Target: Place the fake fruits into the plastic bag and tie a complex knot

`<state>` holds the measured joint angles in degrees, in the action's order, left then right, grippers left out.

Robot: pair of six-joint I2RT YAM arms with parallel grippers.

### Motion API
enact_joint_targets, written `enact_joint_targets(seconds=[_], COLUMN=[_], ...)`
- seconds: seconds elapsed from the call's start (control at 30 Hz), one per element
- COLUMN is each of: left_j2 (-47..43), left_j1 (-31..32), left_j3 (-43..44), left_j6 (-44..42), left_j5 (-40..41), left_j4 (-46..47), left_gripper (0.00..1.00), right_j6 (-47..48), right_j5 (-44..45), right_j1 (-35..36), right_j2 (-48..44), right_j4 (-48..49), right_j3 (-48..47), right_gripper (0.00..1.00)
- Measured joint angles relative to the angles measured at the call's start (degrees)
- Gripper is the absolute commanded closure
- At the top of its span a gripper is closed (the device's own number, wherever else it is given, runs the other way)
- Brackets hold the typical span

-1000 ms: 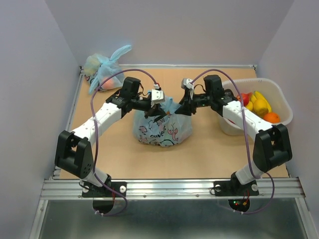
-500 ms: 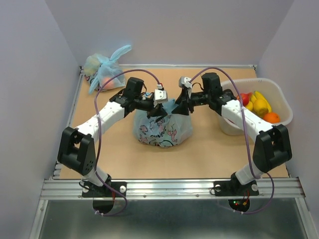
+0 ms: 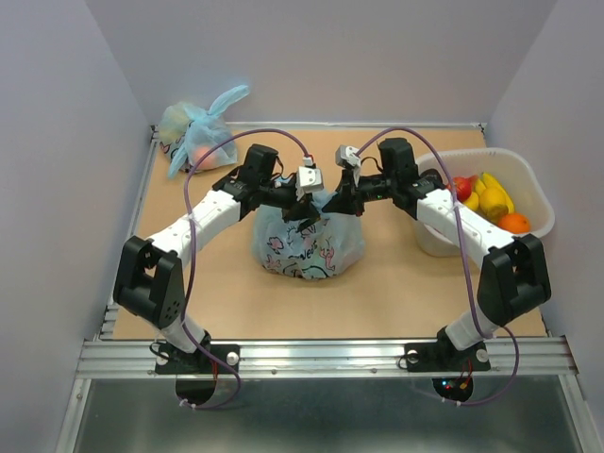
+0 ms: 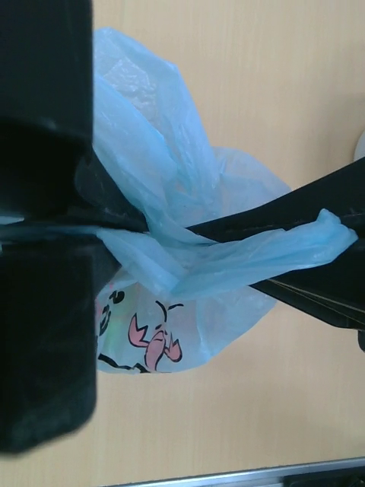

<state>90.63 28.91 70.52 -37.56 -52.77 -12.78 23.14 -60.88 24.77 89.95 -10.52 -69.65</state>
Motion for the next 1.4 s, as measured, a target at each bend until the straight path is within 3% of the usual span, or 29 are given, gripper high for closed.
enact_joint_targets(seconds=[0.2,0.43,0.57,0.73,0.8,0.83,0.9,0.97,1.23,1.4], left_j2=[-1.22,-12.57,-15.69,-13.09,-11.32,-10.47,-9.09,-8.09,-6.54,-4.37], left_j1=[-0.09,-0.44,-0.44,-0.46,-0.46,-0.46,-0.44,-0.39,0.28,1.64], left_j3=[0.61,-0.74,-0.81,-0.81,-0.81,-0.81,-0.81,-0.81,-0.33,0.66], left_j6=[0.02,-0.07,-0.04,0.26,0.39,0.48,0.44,1.62,8.09,9.25], left_j5=[2.45,5.05,5.77,6.25,6.4,6.4,6.34,6.25,4.81,4.66], left_j4=[-3.61,-7.02,-6.8,-6.84,-6.8,-6.8,-6.64,-6.01,0.22,1.92], left_gripper=[0.46,0.44,0.5,0.5,0.67,0.87,0.99,1.0,1.0,1.0], right_j6=[-1.03,-1.57,-1.77,-1.97,-2.03,-2.14,-2.38,-2.56,-3.48,-3.69], right_j5=[0.46,0.46,0.46,0.44,0.42,0.42,0.42,0.31,-0.66,-0.52], right_j1=[0.04,0.07,0.07,0.07,0.07,0.07,0.07,0.07,0.07,0.04], right_j2=[0.2,0.2,0.2,0.2,0.2,0.2,0.2,0.2,0.2,0.28], right_j4=[0.42,0.63,0.66,0.68,0.68,0.68,0.68,0.68,0.7,0.44], right_j3=[-0.07,-0.07,-0.07,-0.07,-0.07,-0.07,-0.07,-0.07,-0.07,-0.07], right_gripper=[1.0,1.0,1.0,1.0,1.0,0.99,0.9,0.82,0.68,0.68])
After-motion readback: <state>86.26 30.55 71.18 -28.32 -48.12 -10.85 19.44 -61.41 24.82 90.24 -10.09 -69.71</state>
